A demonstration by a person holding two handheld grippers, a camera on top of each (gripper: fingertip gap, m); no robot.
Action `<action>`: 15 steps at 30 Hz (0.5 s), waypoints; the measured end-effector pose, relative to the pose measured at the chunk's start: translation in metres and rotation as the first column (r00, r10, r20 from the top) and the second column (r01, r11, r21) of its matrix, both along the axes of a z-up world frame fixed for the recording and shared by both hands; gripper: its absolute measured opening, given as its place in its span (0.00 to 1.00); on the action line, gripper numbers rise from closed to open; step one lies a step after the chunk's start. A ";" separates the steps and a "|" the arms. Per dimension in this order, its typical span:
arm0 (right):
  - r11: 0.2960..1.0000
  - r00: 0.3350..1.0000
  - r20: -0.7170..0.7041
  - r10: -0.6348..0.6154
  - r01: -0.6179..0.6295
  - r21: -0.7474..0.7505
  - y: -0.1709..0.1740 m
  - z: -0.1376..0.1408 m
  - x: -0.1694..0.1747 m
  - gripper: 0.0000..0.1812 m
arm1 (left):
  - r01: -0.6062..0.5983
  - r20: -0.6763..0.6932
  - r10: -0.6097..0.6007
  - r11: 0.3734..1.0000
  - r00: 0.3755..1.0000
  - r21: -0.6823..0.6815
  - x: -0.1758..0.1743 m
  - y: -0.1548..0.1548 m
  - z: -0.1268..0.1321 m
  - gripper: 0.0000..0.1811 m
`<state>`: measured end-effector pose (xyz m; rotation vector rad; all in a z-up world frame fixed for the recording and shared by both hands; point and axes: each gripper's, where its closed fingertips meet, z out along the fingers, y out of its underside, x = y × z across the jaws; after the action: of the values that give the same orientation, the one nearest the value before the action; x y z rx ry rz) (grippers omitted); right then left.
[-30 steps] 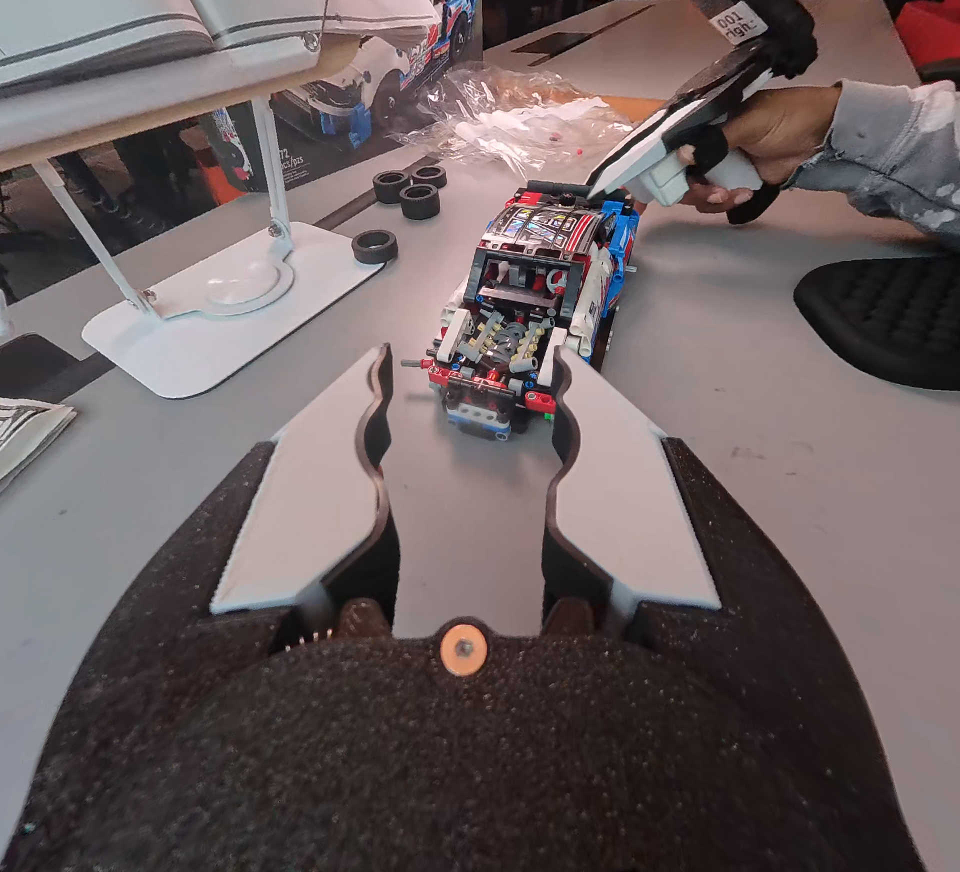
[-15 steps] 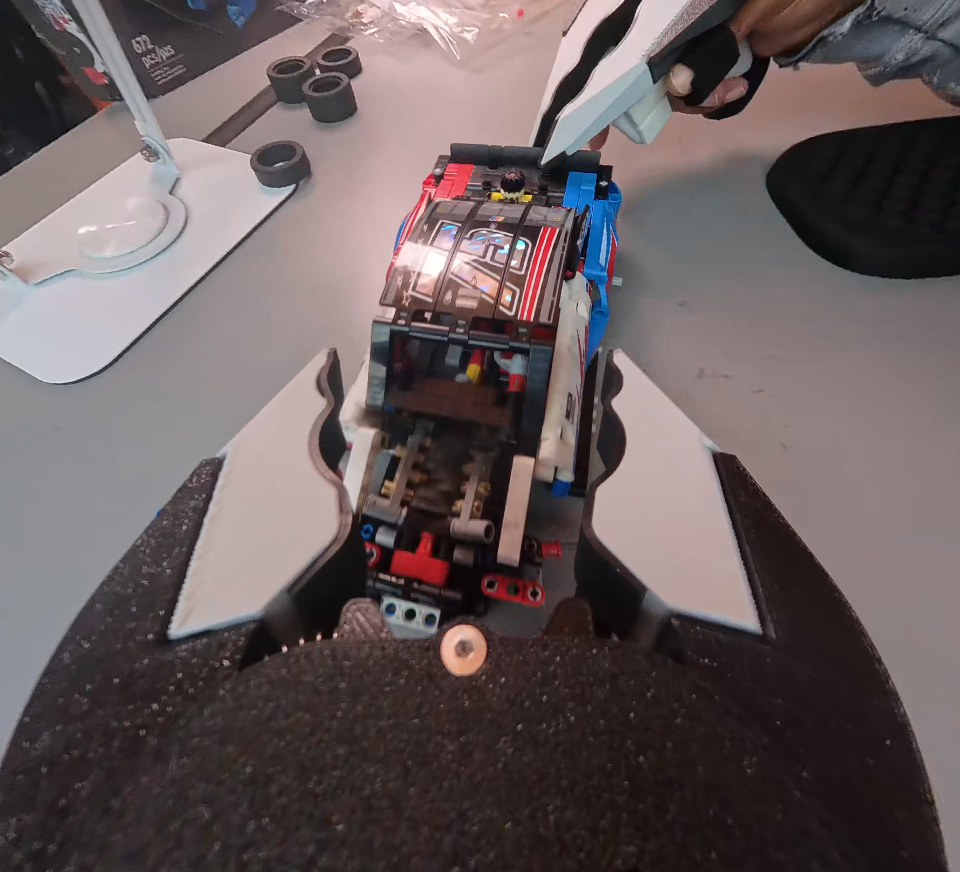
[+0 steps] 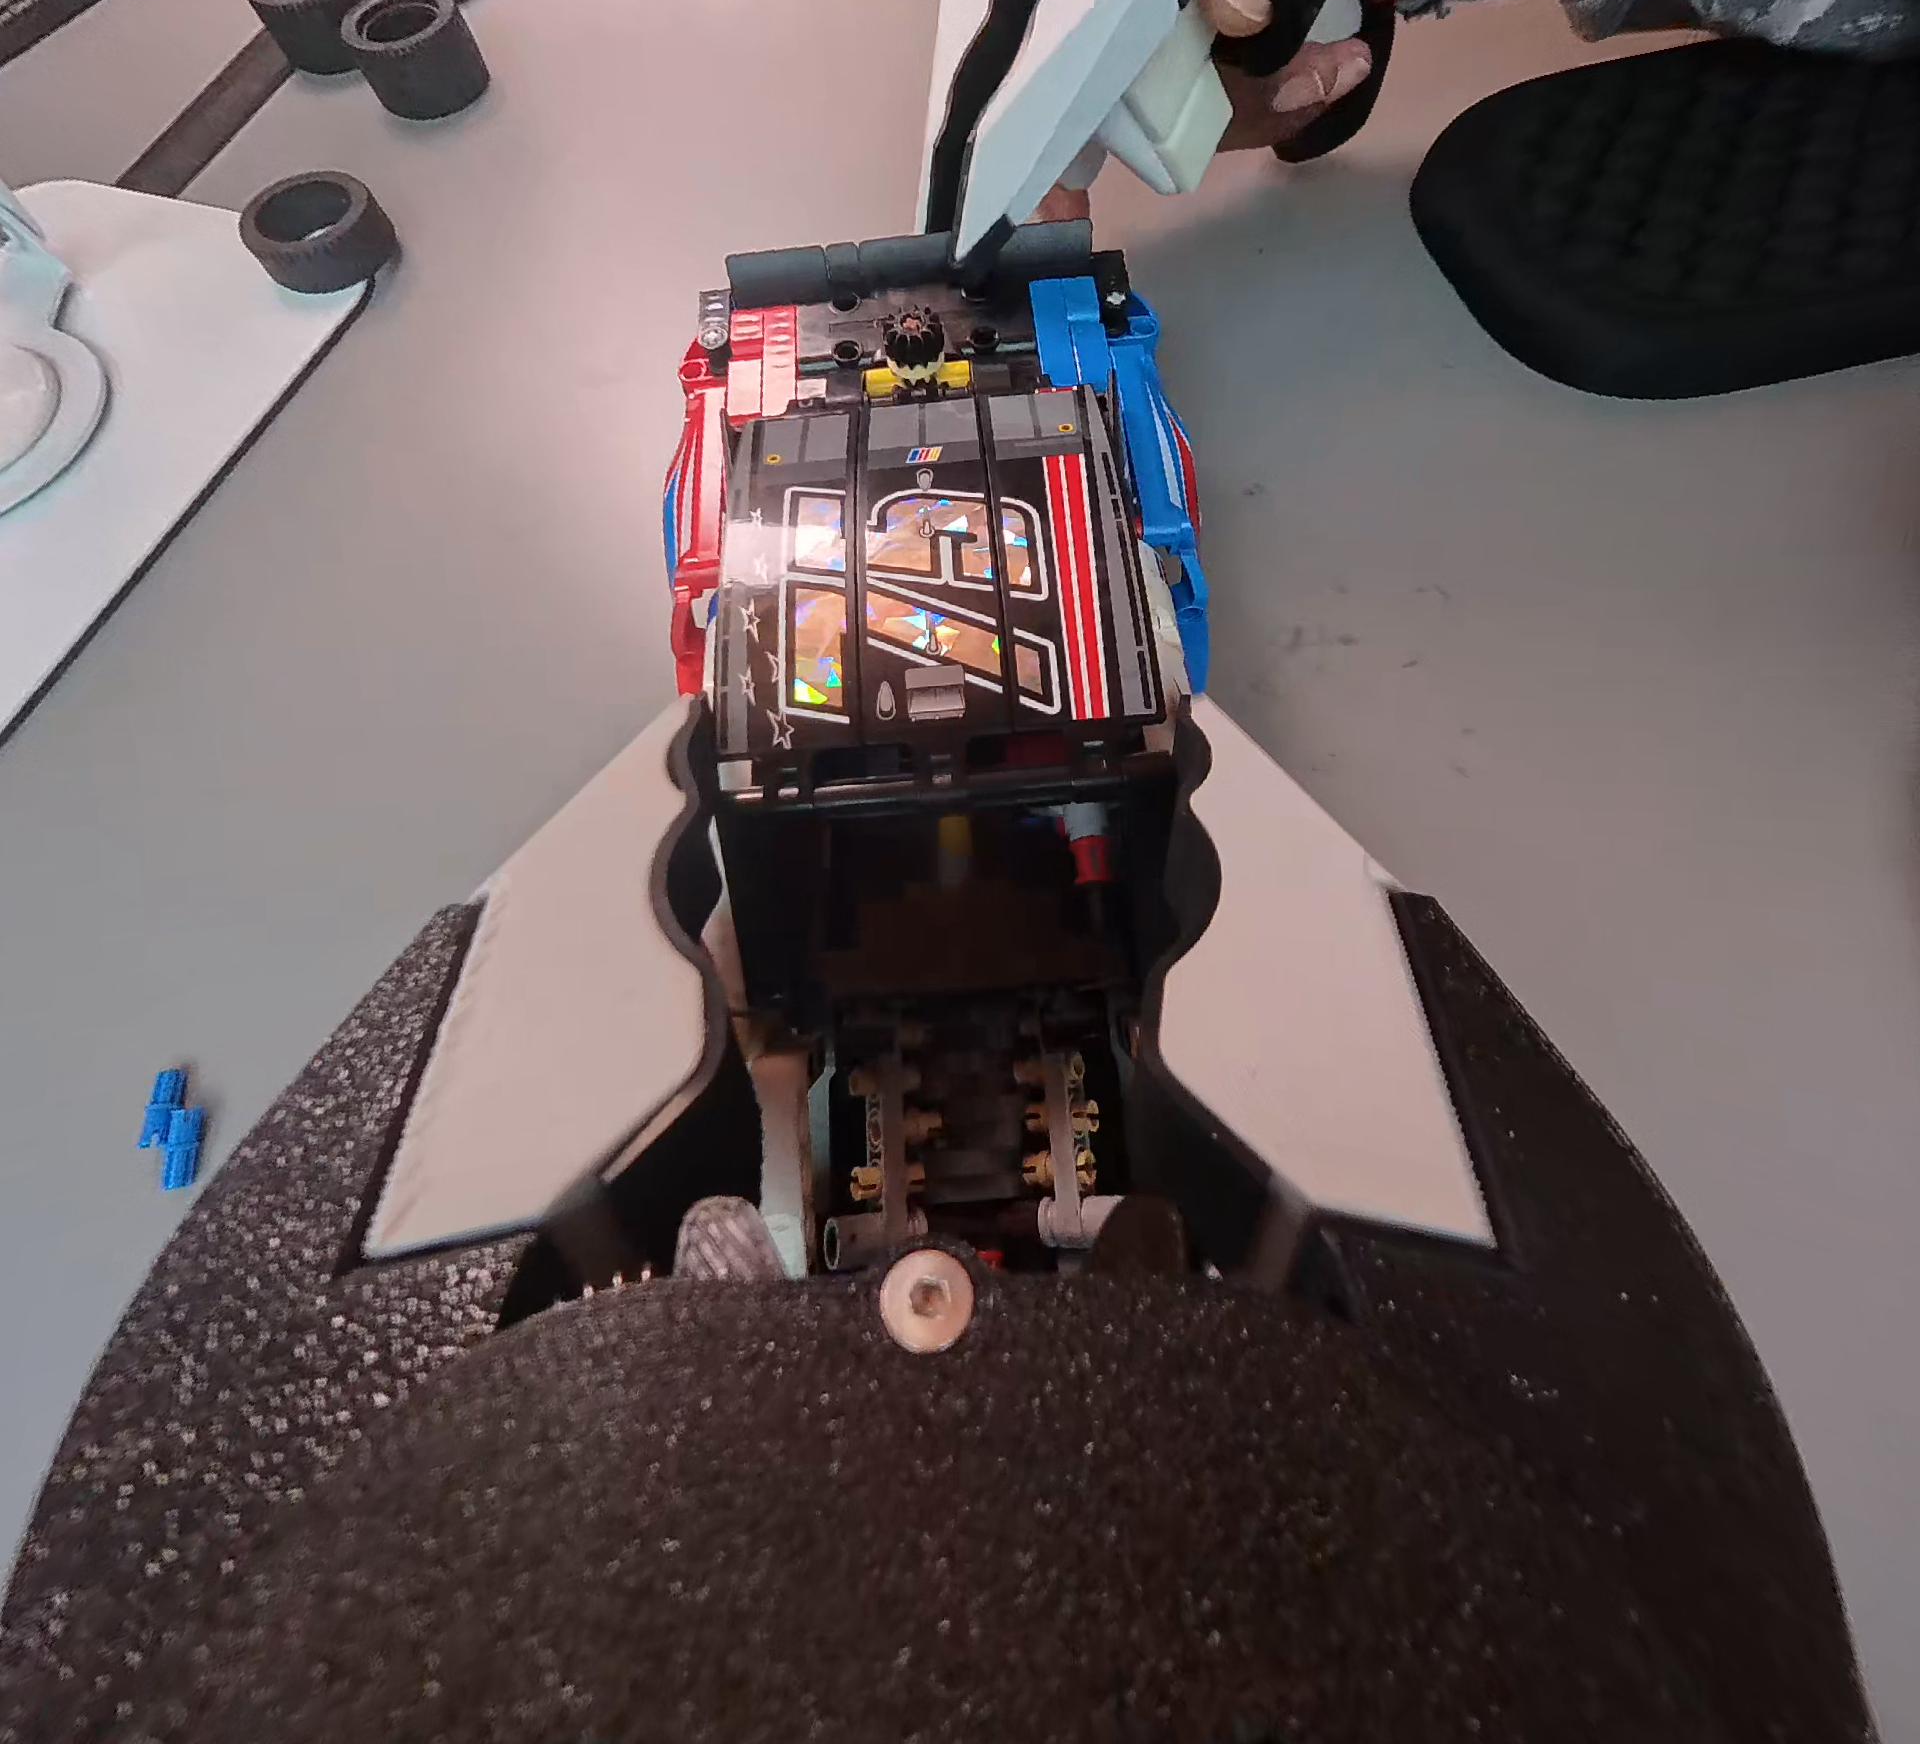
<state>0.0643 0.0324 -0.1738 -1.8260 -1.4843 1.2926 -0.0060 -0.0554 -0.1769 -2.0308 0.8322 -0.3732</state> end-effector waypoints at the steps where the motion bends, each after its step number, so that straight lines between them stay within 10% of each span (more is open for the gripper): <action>1: 0.999 1.000 -0.013 -0.005 0.004 -0.043 0.000 0.000 0.000 0.07 | 0.001 -0.001 -0.001 1.000 1.000 0.001 0.000 0.000 0.000 0.48; 15: 0.988 0.999 -0.034 0.031 -0.036 -0.152 0.003 0.002 0.000 0.05 | 0.004 -0.020 -0.004 1.000 1.000 0.009 0.001 0.000 0.000 0.48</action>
<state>0.0645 0.0352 -0.1716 -1.8731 -1.4408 1.4808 -0.0049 -0.0552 -0.1768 -2.0279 0.8489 -0.3517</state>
